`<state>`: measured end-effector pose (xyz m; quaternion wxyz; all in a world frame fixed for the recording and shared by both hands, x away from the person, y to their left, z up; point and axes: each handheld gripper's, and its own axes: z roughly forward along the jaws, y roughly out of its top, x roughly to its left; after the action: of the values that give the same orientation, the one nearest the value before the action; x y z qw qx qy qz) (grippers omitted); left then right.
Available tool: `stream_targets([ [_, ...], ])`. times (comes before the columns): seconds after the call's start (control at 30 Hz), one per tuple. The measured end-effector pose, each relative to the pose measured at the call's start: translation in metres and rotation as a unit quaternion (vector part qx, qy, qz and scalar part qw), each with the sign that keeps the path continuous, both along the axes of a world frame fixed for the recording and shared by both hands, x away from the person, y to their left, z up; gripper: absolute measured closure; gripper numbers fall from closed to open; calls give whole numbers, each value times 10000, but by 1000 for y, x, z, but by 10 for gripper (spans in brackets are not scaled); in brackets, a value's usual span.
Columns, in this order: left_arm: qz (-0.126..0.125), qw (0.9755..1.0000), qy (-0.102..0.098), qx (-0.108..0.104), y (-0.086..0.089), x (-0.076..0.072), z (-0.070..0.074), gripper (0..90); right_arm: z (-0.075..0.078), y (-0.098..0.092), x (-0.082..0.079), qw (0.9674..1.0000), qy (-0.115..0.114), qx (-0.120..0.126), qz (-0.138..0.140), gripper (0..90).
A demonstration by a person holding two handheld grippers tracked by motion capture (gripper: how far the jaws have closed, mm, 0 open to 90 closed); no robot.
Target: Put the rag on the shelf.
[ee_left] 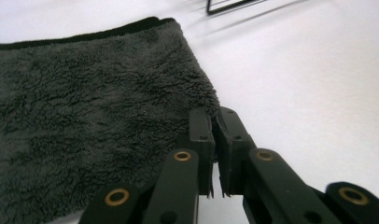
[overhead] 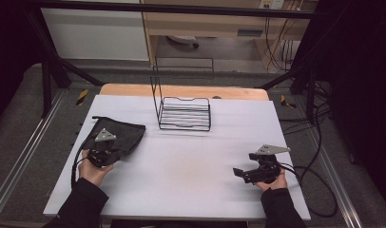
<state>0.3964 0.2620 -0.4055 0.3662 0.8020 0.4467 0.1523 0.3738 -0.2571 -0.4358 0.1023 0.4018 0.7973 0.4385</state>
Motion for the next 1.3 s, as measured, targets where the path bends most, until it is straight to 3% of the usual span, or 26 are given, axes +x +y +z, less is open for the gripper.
stream_targets([
  [0.27,-305,9995,92,-90,-17,-9,4,853,0,0,0,10000,5,2,4,20],
  [0.67,-752,9964,286,-262,-50,-25,6,853,-1,1,0,10000,33,-12,1,21],
  [1.3,-1218,9915,409,-225,-106,-35,11,853,-2,3,0,10000,49,-52,2,21],
])
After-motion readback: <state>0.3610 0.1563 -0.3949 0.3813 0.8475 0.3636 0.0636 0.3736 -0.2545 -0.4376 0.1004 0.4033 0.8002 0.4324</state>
